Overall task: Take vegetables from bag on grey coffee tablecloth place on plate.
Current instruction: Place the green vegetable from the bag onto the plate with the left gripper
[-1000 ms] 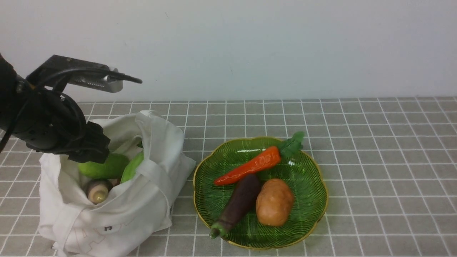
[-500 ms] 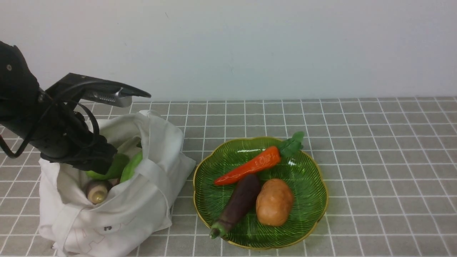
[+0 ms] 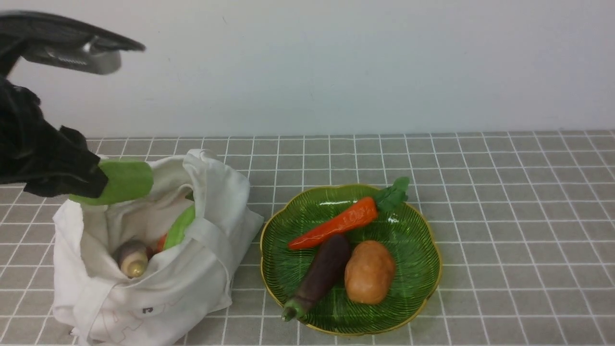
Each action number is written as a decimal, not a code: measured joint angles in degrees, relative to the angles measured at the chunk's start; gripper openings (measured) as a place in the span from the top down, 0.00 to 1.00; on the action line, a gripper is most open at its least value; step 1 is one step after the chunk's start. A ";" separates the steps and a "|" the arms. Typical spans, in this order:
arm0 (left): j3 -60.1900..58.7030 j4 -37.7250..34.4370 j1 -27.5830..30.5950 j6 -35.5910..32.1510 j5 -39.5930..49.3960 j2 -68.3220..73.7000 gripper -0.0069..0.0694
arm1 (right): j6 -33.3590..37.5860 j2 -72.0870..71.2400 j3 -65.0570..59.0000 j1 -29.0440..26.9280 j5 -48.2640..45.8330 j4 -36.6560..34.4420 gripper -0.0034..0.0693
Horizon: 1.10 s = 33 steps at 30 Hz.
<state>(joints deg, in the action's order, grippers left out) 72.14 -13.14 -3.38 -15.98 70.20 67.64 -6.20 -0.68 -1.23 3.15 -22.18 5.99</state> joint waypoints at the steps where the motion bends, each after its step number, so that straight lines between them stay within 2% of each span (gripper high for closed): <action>1: 0.00 -1.51 0.00 0.00 0.44 -1.36 0.50 | 0.00 0.00 0.00 0.00 0.00 0.00 0.97; 6: 0.02 -12.68 -0.73 -4.24 1.44 -7.12 0.50 | 0.00 0.00 0.00 0.00 0.00 0.00 0.97; 9: 0.02 -17.08 -2.62 -7.35 1.30 -7.56 0.50 | 0.00 0.00 0.00 0.00 0.00 0.00 0.97; 10: 0.02 -19.21 -5.08 -9.04 0.51 -7.03 0.50 | 0.00 0.00 0.00 0.00 0.00 0.00 0.97; 13: 0.02 -19.90 -8.58 -9.93 -1.19 -5.56 0.50 | 0.00 0.00 0.00 0.00 0.00 0.00 0.97; 15: 0.02 -19.85 -14.15 -10.18 -4.00 -2.24 0.50 | 0.00 0.00 0.00 0.00 0.00 0.00 0.97; 16: 0.02 -19.85 -14.61 -10.18 -4.31 -1.92 0.50 | 0.00 0.00 0.00 0.00 0.00 0.00 0.97; 18: 0.02 -18.52 -20.91 -10.23 -9.07 3.35 0.50 | 0.00 0.00 0.00 0.00 0.00 0.00 0.97; 19: 0.02 -18.37 -20.91 -10.23 -9.51 3.35 0.50 | 0.00 0.00 0.00 0.00 0.00 0.00 0.97; 20: 0.02 -17.32 -24.43 -10.29 -14.06 7.78 0.50 | 0.00 0.00 0.00 0.00 0.00 0.00 0.97; 22: 0.02 -17.09 -26.91 -10.42 -20.00 12.43 0.50 | 0.00 0.00 0.00 0.00 0.00 0.00 0.97; 28: 0.02 -17.09 -29.29 -10.43 -35.18 24.40 0.50 | 0.00 0.00 0.00 0.00 0.00 0.00 0.97; 33: 0.02 -16.82 -29.29 -10.50 -42.03 32.27 0.50 | 0.00 0.00 0.00 0.00 0.00 0.00 0.97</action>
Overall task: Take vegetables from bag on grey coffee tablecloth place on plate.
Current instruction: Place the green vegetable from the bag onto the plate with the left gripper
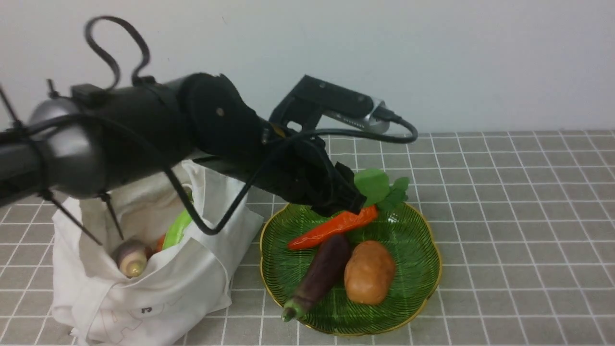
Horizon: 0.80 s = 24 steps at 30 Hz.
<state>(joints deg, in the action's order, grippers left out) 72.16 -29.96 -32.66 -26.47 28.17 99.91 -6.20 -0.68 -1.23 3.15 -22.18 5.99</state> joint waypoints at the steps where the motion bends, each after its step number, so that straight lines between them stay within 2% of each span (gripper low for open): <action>1: 0.00 0.11 0.00 0.00 -0.66 1.25 0.50 | 0.00 0.00 0.00 0.00 0.00 0.00 0.97; 7: 0.00 0.70 0.00 -0.26 -1.66 5.63 0.49 | 0.00 0.00 0.00 0.00 0.00 0.00 0.97; 9: 0.00 1.17 0.00 -0.43 -1.66 5.92 0.39 | 0.00 0.00 0.00 0.00 0.00 0.00 0.97; 11: 0.00 1.71 0.00 -0.43 -1.66 5.64 0.25 | 0.00 0.00 0.00 0.00 0.00 0.00 0.97; 12: 0.00 1.78 0.00 -0.43 -1.61 5.50 0.23 | 0.00 0.00 0.00 0.00 0.00 0.00 0.97; 13: 0.00 2.05 0.00 -0.43 -1.55 5.16 0.17 | 0.00 0.00 0.00 0.00 0.00 0.00 0.97; 14: 0.00 2.73 0.06 -0.17 -1.22 3.96 0.07 | 0.00 0.00 0.00 0.00 0.00 0.00 0.97; 16: 0.00 3.75 0.58 0.51 -0.29 1.66 0.03 | 0.00 0.00 0.00 0.00 0.00 0.00 0.97; 20: 0.00 6.89 2.48 3.61 2.24 -3.45 0.02 | 0.00 0.00 0.00 0.00 0.00 0.00 0.97; 23: 0.00 12.36 4.95 8.98 5.33 -9.89 0.15 | 0.00 0.00 0.00 0.00 0.00 0.00 0.97; 24: 0.00 15.82 6.15 12.30 7.20 -13.65 0.27 | 0.00 0.00 0.00 0.00 0.00 0.00 0.97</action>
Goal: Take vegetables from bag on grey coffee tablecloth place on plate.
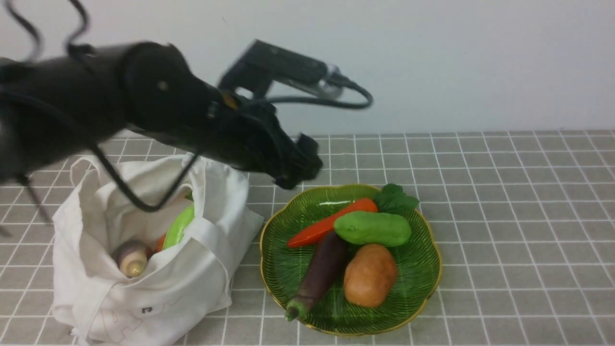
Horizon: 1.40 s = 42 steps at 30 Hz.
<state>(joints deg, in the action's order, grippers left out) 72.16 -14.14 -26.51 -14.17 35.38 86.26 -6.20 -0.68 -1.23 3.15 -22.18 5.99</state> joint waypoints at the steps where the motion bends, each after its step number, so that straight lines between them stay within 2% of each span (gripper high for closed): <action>1: 0.00 3.62 1.10 3.51 1.82 -3.51 0.43 | 0.00 0.00 0.00 0.00 0.00 0.00 0.97; 2: 0.00 4.14 1.24 3.99 2.39 -4.73 0.45 | 0.00 0.00 0.00 0.00 0.00 0.00 0.97; 3: 0.00 8.19 2.03 7.44 4.18 -9.80 0.66 | 0.00 0.00 0.00 0.00 0.00 0.00 0.97; 5: 0.00 12.62 2.35 10.37 6.17 -16.25 0.83 | 0.00 0.00 0.00 0.00 0.00 0.00 0.97; 7: 0.00 15.08 2.36 12.78 6.94 -21.92 0.89 | 0.00 0.00 0.00 0.00 0.00 0.00 0.97; 12: -3.32 16.56 2.36 16.44 6.24 -36.14 0.92 | 0.00 0.00 0.00 0.00 0.00 0.00 0.97; 18: -17.51 19.21 2.36 19.83 -0.97 -55.91 0.92 | 0.00 0.00 0.00 0.00 0.00 0.00 0.97; 28: -33.10 22.20 2.36 20.27 -6.33 -82.91 0.92 | 0.00 0.00 0.00 0.00 0.00 0.00 0.97; 37: -42.81 24.42 2.53 21.14 -6.99 -87.42 0.92 | 0.00 0.00 0.00 0.00 0.00 0.00 0.97; 39: -44.66 23.78 3.10 21.21 -7.19 -87.42 0.92 | 0.00 0.00 0.00 0.00 0.00 0.00 0.97; 42: -51.26 19.04 7.48 17.98 -8.35 -87.42 0.92 | 0.00 0.00 0.00 0.00 0.00 0.00 0.97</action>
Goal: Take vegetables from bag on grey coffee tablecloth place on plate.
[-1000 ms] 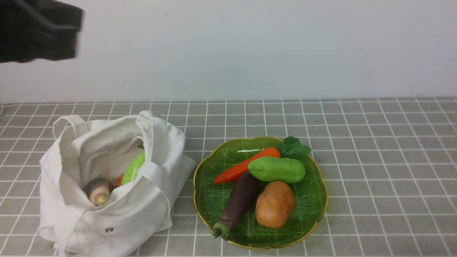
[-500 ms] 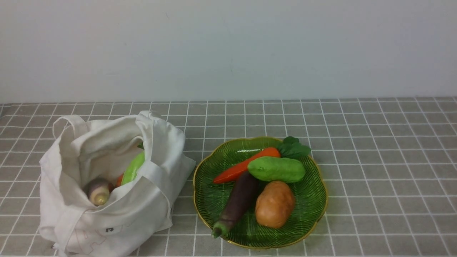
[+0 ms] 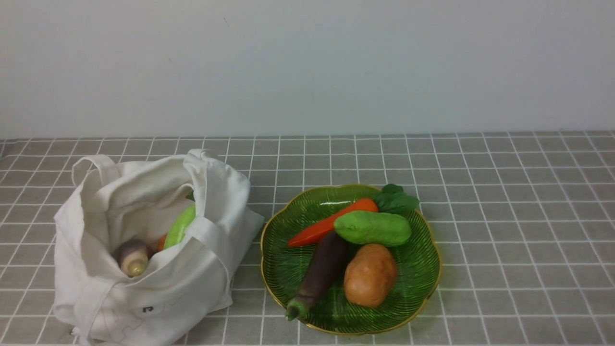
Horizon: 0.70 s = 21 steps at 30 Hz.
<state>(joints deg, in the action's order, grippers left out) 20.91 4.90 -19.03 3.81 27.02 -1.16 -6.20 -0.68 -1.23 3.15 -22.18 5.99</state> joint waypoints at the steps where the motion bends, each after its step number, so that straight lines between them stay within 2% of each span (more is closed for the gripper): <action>1: -1.82 -1.55 1.04 -1.63 -0.79 0.00 0.92 | 0.00 0.00 0.00 0.00 0.00 0.00 0.97; 4: -9.72 -7.99 7.19 -8.92 -5.57 0.05 0.92 | 0.00 0.00 0.00 0.00 0.00 0.00 0.97; 5: -9.72 -8.44 7.58 -9.35 -5.57 0.05 0.92 | 0.00 0.00 0.00 0.00 0.00 0.00 0.97; 6: -14.57 -11.82 10.70 -12.44 -9.08 0.05 0.92 | 0.00 0.00 0.00 0.00 0.00 0.00 0.97; 9: -20.59 -14.42 14.04 -14.41 -12.54 0.05 0.92 | 0.00 0.00 0.00 0.00 0.00 0.00 0.97; 21: -22.52 -12.94 15.07 -14.89 -5.90 0.05 0.92 | 0.00 0.00 0.00 0.00 0.00 0.00 0.97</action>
<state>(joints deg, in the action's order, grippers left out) -1.61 -8.04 -3.96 -11.08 21.13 -1.11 -6.20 -0.68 -1.23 3.15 -22.18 5.99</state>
